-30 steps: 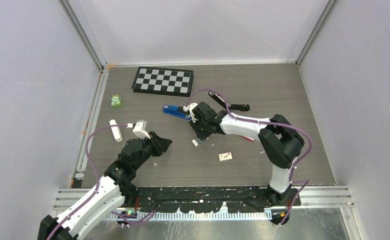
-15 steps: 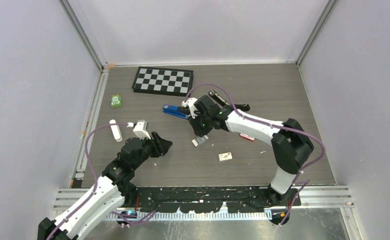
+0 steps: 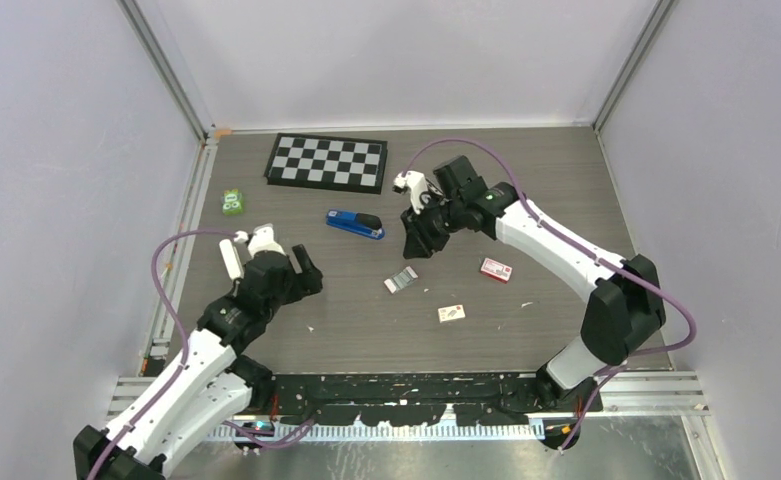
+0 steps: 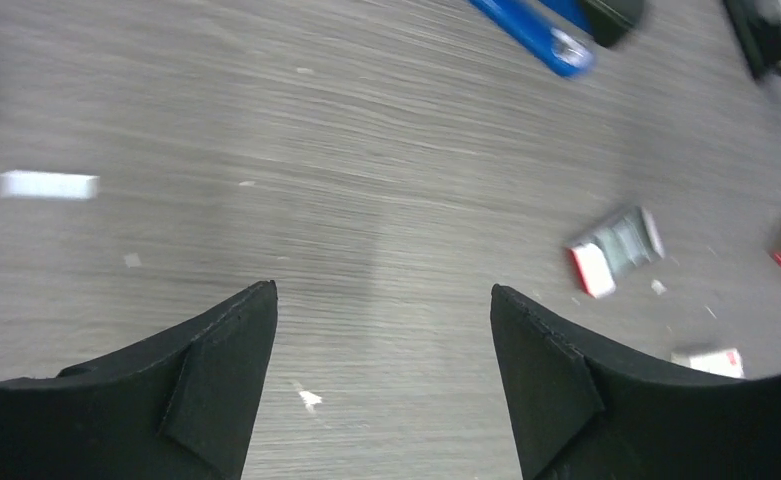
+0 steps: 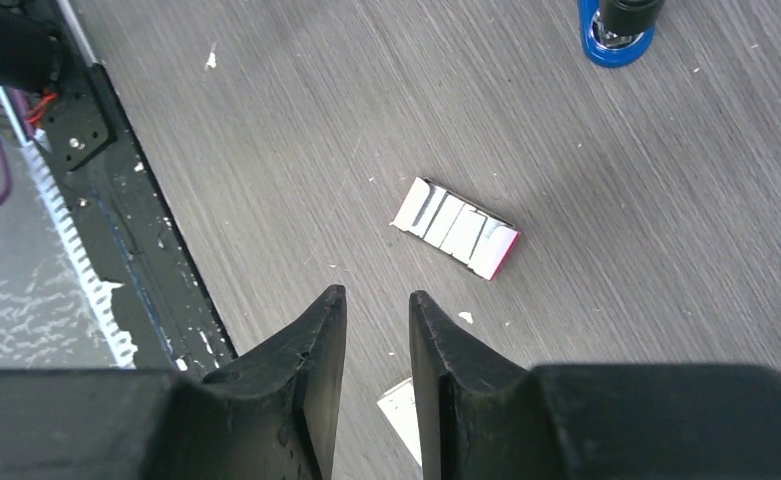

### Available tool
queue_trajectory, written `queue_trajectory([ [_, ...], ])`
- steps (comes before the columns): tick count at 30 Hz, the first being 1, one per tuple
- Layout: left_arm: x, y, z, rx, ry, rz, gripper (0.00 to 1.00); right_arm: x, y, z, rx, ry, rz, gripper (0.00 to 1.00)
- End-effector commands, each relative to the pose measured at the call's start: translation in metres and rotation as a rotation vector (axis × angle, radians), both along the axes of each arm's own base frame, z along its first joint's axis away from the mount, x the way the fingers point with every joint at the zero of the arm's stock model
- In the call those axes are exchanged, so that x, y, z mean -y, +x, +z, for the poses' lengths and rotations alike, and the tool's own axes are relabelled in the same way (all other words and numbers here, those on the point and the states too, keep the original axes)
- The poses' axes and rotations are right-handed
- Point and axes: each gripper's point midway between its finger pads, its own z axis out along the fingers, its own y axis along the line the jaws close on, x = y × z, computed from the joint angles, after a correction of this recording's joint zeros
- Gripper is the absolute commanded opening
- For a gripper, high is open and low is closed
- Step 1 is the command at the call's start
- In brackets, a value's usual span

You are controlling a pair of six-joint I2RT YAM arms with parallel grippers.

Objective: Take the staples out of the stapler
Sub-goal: Pick up the staple from the center of the board.

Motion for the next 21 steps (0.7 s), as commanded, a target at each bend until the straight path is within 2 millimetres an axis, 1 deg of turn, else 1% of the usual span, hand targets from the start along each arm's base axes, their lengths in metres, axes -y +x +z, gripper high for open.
queue_trajectory([
  [1, -0.051, 0.005, -0.009, -0.053, -0.029, 0.311, 0.78, -0.001, -0.018, 0.034, 0.011, 0.105, 0.073, 0.35],
  [4, -0.069, 0.012, -0.021, -0.081, -0.141, 0.463, 0.76, 0.000, -0.019, 0.037, 0.000, 0.122, 0.068, 0.35],
  [6, -0.087, 0.012, -0.029, -0.124, -0.178, 0.595, 0.73, 0.001, -0.019, 0.037, -0.006, 0.131, 0.066, 0.35],
  [8, -0.107, 0.007, -0.036, -0.186, -0.192, 0.744, 0.70, 0.002, -0.018, 0.038, -0.006, 0.135, 0.062, 0.35],
  [9, -0.113, 0.001, -0.044, -0.248, -0.186, 0.811, 0.69, 0.003, -0.017, 0.040, -0.001, 0.139, 0.059, 0.35],
  [10, -0.118, -0.001, -0.047, -0.289, -0.181, 0.844, 0.68, 0.004, -0.016, 0.041, 0.000, 0.143, 0.057, 0.35],
  [15, -0.129, -0.008, -0.059, -0.429, -0.131, 0.917, 0.69, 0.006, -0.014, 0.040, -0.008, 0.153, 0.047, 0.35],
  [16, -0.136, -0.006, -0.060, -0.436, -0.134, 0.943, 0.69, 0.006, -0.014, 0.039, -0.015, 0.153, 0.045, 0.35],
  [21, -0.145, 0.006, -0.066, -0.481, -0.126, 0.971, 0.68, 0.005, -0.014, 0.038, -0.019, 0.154, 0.043, 0.35],
])
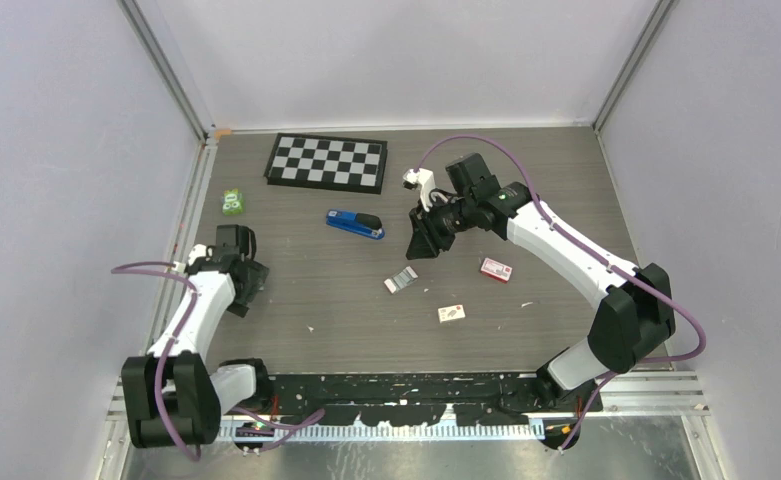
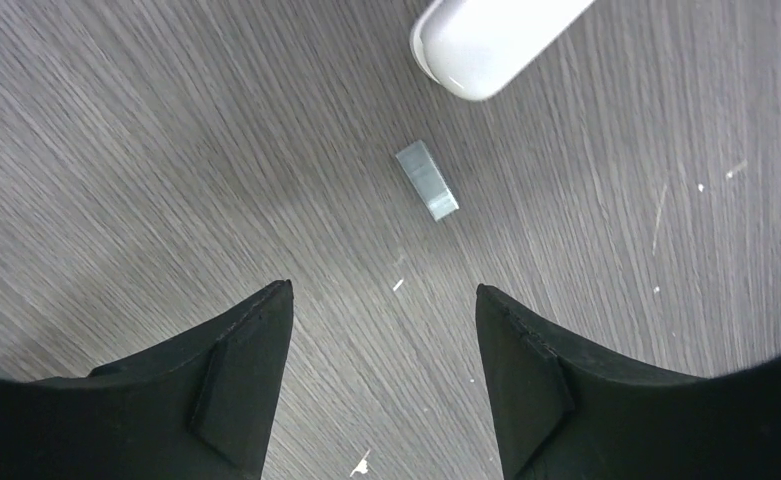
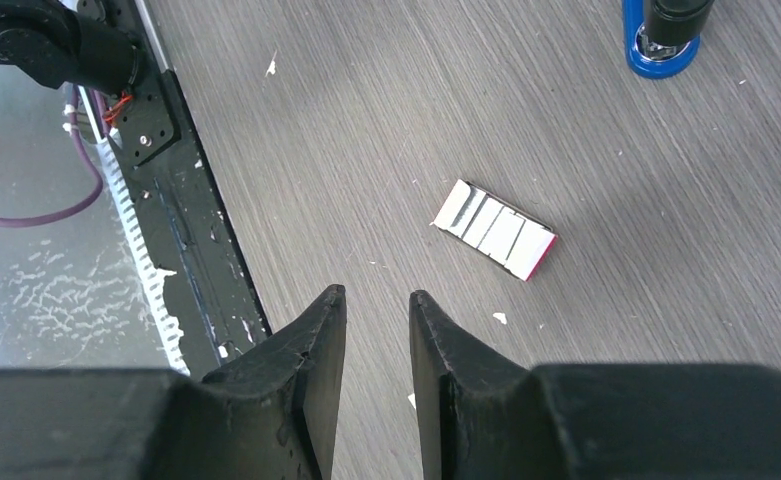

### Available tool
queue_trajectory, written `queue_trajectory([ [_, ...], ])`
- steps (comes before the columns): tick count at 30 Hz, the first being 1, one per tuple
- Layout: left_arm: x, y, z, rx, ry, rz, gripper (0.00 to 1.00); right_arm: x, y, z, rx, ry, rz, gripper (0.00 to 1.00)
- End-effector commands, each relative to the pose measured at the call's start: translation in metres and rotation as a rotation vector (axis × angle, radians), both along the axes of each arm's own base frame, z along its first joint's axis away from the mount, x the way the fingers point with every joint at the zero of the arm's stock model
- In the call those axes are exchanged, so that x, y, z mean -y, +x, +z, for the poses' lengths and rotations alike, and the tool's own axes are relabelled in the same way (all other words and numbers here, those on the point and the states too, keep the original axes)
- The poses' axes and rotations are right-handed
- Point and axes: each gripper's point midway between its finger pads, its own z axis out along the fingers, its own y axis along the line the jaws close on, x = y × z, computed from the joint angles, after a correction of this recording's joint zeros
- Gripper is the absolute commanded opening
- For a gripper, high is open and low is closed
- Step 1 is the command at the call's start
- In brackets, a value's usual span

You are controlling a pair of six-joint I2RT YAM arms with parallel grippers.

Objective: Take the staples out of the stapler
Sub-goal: Pick up the staple from the center of the board.

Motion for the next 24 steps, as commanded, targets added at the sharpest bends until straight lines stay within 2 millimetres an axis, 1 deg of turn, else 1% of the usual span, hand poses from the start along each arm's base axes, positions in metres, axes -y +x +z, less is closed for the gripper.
queue_trajectory([
  [1, -0.011, 0.012, 0.005, -0.025, 0.008, 0.054, 0.67, -0.004, -0.002, 0.017, 0.032, 0.052, 0.011, 0.35],
  [3, -0.015, 0.014, -0.001, -0.075, 0.015, 0.072, 0.67, -0.004, -0.001, 0.015, 0.024, 0.049, 0.011, 0.35],
  [6, -0.016, 0.021, -0.008, -0.120, 0.014, 0.076, 0.66, -0.004, -0.001, 0.012, 0.019, 0.045, 0.009, 0.35],
  [9, -0.016, 0.031, -0.015, -0.128, 0.006, 0.078, 0.64, -0.004, -0.001, 0.010, 0.014, 0.042, 0.010, 0.35],
  [17, -0.028, 0.045, -0.030, -0.128, 0.054, 0.131, 0.61, -0.006, 0.001, 0.003, -0.002, 0.032, 0.012, 0.35],
  [24, -0.028, 0.054, -0.042, -0.164, 0.044, 0.143, 0.58, -0.006, 0.002, -0.002, -0.015, 0.024, 0.012, 0.35],
])
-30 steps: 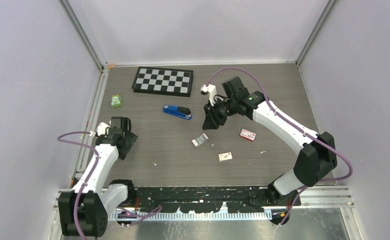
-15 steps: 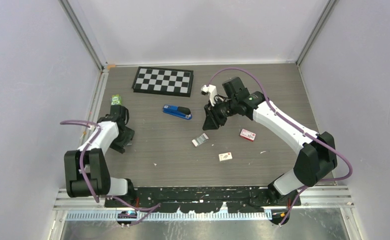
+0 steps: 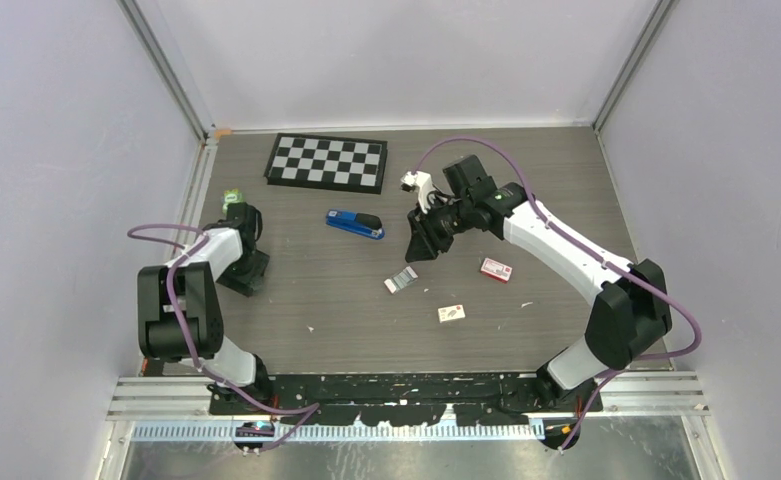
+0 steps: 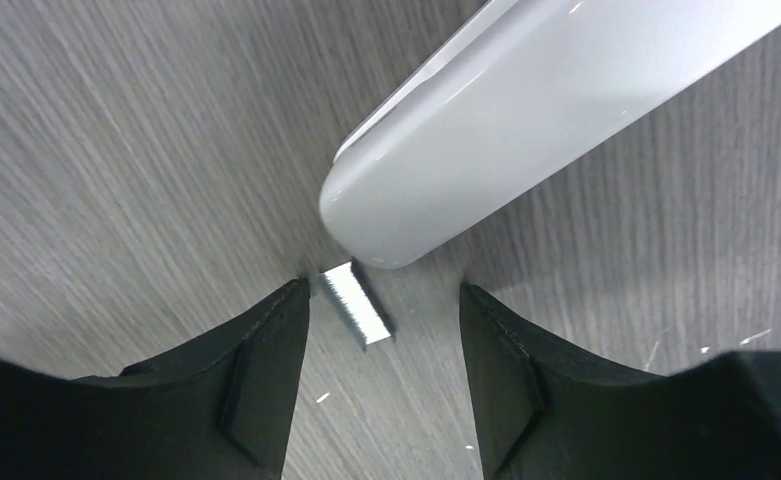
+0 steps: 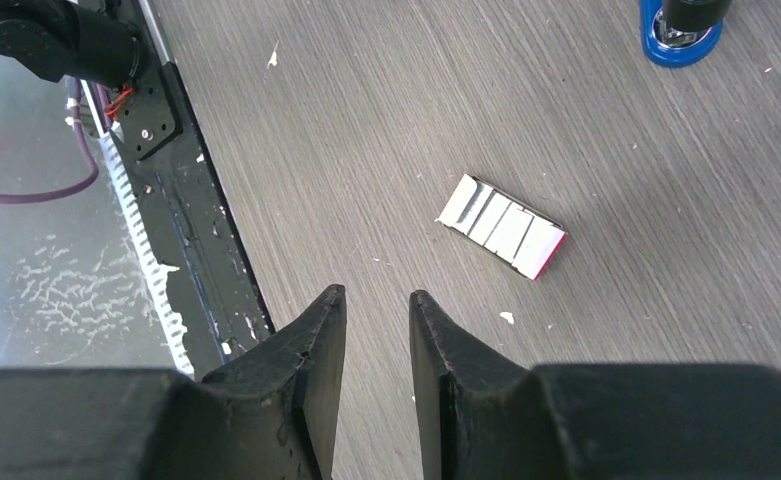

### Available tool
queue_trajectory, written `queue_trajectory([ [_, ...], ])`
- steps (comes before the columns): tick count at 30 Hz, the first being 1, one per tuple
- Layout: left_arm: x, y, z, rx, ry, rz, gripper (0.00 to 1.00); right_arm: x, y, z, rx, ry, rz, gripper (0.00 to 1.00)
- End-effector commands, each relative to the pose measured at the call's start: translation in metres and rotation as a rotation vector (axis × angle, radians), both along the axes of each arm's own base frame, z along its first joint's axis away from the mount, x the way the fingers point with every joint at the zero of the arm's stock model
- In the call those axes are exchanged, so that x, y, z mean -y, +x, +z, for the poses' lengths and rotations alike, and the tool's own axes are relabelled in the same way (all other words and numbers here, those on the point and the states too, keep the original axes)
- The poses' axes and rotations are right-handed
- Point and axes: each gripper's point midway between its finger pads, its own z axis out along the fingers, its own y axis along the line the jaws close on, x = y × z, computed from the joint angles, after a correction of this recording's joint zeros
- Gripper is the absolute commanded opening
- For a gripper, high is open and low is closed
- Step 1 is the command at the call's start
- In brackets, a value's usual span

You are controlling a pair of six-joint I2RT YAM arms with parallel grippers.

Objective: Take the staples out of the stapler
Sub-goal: Pick up the staple from the center of the board.

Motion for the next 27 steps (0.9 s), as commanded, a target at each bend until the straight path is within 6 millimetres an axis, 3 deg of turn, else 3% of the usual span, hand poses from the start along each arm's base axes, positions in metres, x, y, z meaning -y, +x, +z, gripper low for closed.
queue_trajectory([
  [1, -0.010, 0.011, -0.002, 0.020, 0.034, 0.046, 0.57, -0.004, 0.003, 0.005, 0.012, 0.027, 0.007, 0.35],
  [15, -0.006, -0.010, -0.015, -0.018, 0.016, 0.059, 0.38, -0.005, 0.003, 0.003, 0.006, 0.025, 0.010, 0.35],
  [27, 0.004, -0.010, -0.007, 0.074, -0.029, 0.024, 0.19, -0.004, 0.004, 0.005, 0.007, 0.029, 0.006, 0.35],
])
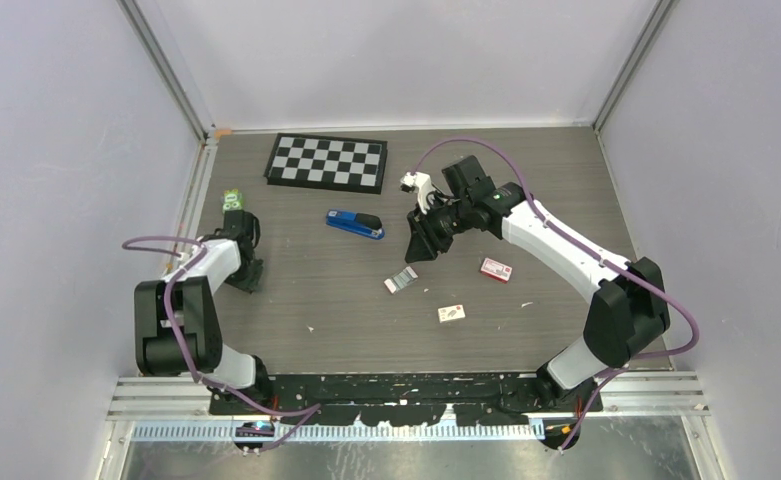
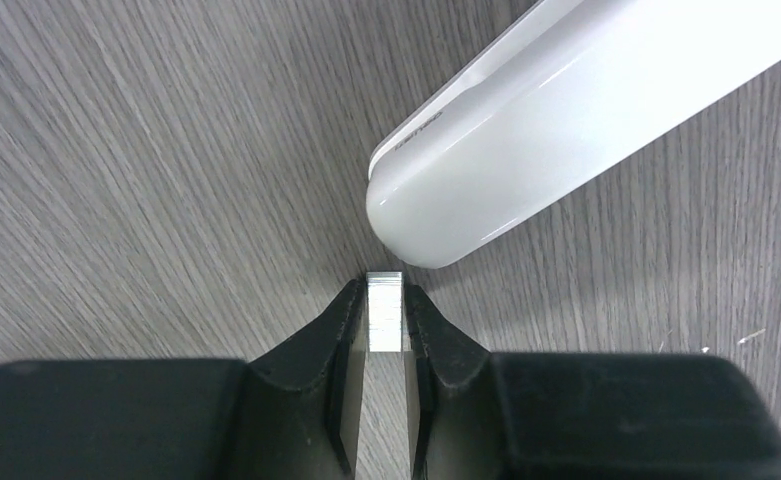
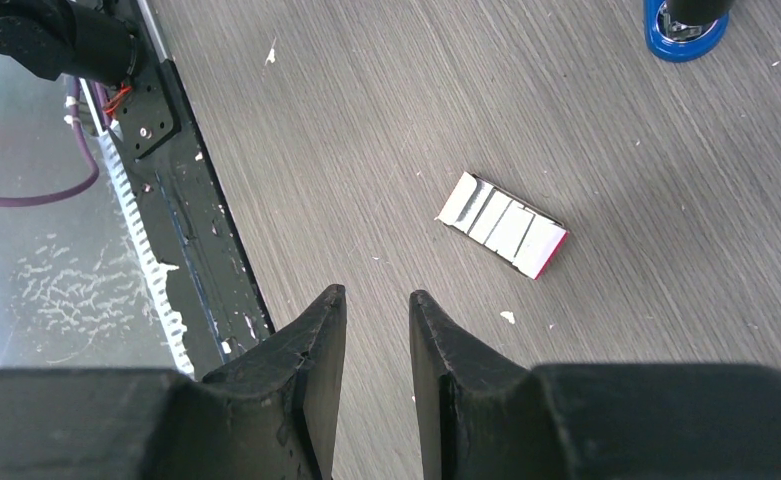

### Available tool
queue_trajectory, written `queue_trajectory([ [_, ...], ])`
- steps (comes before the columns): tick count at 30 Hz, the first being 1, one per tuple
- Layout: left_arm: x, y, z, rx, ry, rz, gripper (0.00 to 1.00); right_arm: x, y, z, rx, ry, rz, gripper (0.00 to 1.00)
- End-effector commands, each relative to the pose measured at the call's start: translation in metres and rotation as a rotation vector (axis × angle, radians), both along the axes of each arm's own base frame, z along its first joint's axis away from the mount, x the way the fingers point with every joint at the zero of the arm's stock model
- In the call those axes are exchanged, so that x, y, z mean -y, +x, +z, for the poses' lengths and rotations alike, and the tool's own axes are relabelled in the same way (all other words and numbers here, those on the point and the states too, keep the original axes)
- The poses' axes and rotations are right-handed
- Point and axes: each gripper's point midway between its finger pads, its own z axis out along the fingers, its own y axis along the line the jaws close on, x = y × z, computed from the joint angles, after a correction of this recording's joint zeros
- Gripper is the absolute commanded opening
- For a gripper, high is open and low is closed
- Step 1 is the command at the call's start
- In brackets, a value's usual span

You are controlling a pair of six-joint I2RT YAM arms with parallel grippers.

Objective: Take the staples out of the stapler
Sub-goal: Pick up the staple from the center of the board.

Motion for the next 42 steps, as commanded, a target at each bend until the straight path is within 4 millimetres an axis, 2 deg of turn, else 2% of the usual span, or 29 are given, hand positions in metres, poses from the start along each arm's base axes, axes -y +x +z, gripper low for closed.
queue_trajectory([
  [1, 0.011, -0.007, -0.005, 0.023, -0.059, -0.011, 0.18, -0.003, 0.003, 0.010, 0.021, 0.037, 0.005, 0.35],
  [8, 0.027, 0.001, 0.009, 0.139, -0.135, -0.061, 0.17, -0.004, 0.002, 0.009, 0.010, 0.043, 0.011, 0.35],
  [15, 0.059, 0.013, 0.037, 0.320, -0.261, -0.179, 0.15, -0.013, -0.007, 0.014, -0.044, 0.116, 0.040, 0.35],
  [23, 0.117, 0.035, 0.097, 0.644, -0.421, -0.415, 0.11, -0.033, -0.018, 0.030, -0.233, 0.303, 0.028, 0.36],
  [28, 0.164, 0.040, 0.141, 0.831, -0.472, -0.593, 0.10, -0.041, -0.016, 0.046, -0.346, 0.430, -0.004, 0.45],
  [34, 0.205, 0.038, 0.191, 1.044, -0.526, -0.751, 0.10, -0.045, -0.006, 0.061, -0.394, 0.535, -0.065, 0.58],
  [38, 0.224, 0.033, 0.208, 1.123, -0.558, -0.818, 0.10, -0.045, -0.002, 0.064, -0.427, 0.565, -0.087, 0.65],
  [42, 0.242, 0.029, 0.218, 1.174, -0.589, -0.873, 0.10, -0.046, 0.001, 0.064, -0.462, 0.582, -0.101, 0.66],
])
